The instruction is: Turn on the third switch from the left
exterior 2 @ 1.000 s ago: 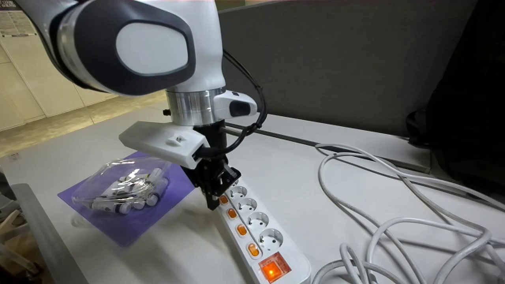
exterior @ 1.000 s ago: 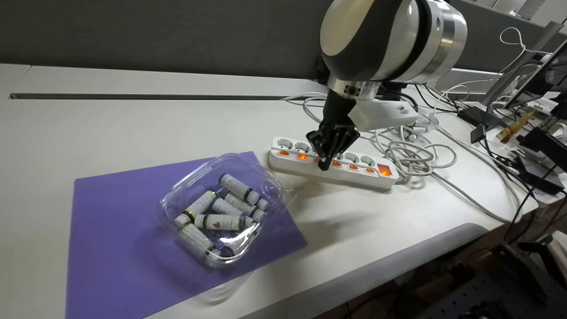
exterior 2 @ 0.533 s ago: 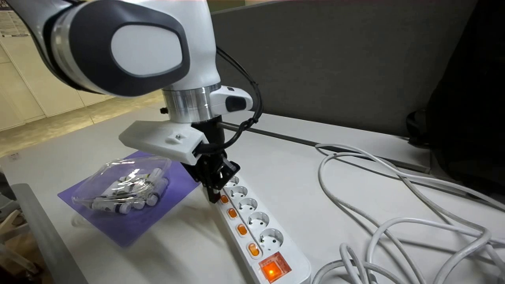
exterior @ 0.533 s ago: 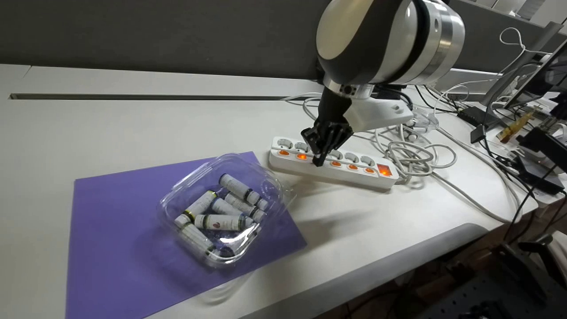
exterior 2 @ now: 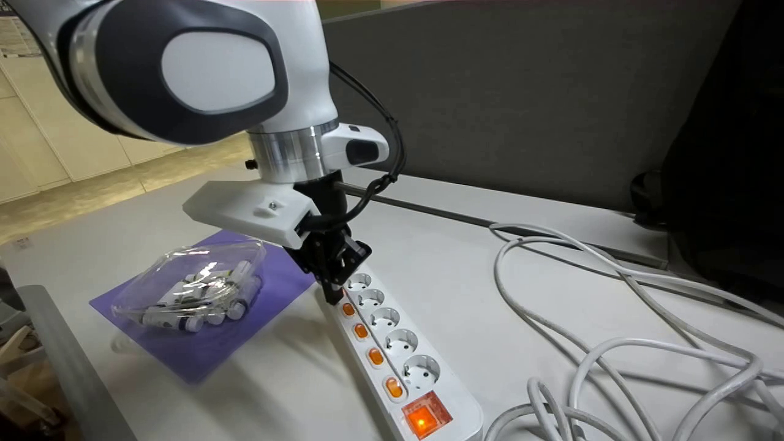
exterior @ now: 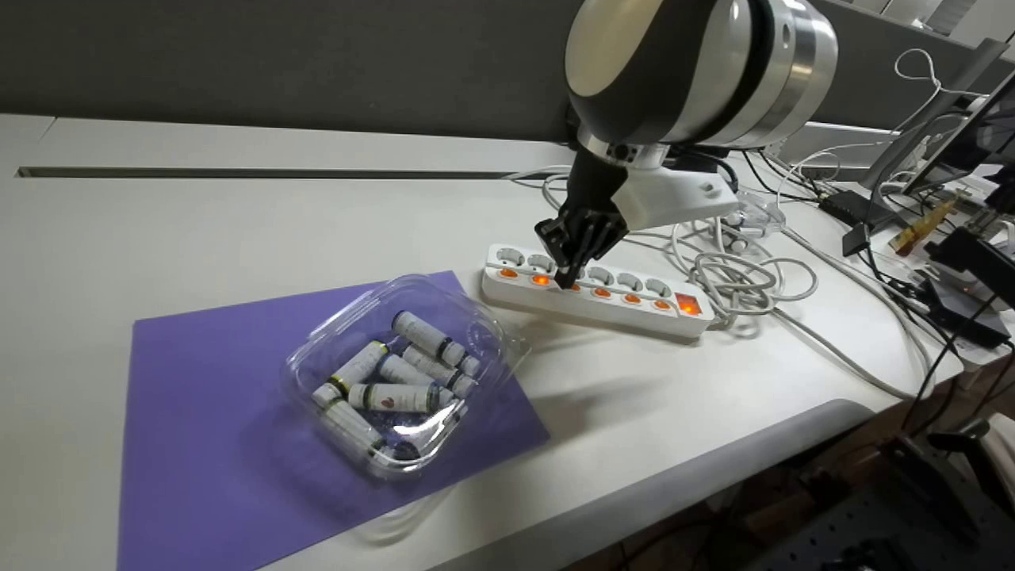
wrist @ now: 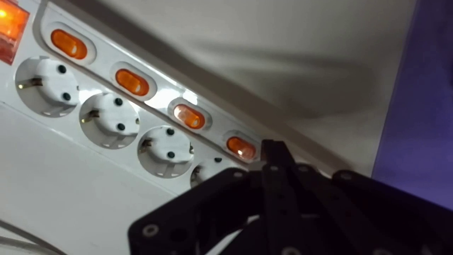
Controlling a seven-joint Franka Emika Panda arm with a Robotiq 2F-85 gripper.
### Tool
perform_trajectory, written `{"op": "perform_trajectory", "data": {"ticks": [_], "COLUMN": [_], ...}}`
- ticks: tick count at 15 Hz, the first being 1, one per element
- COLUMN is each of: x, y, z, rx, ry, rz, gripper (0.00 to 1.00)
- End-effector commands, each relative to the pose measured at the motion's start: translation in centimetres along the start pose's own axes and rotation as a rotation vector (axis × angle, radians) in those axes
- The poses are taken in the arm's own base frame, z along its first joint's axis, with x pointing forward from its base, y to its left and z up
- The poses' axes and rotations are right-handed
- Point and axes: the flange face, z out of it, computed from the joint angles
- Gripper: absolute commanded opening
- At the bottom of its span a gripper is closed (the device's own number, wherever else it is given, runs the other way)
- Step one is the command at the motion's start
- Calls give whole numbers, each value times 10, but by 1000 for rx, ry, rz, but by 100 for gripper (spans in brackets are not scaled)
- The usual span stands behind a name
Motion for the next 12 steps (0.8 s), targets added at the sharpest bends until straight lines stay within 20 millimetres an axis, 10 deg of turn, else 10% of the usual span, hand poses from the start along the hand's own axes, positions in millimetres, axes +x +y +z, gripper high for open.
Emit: {"op": "perform_trajectory", "data": {"ticks": [1,12], "x": [-5,-2], "y": [6,19], "z": [-16,-13], "rx": [6,7], "ry": [26,22], "rz": [40,83], "gripper": [0,0]}}
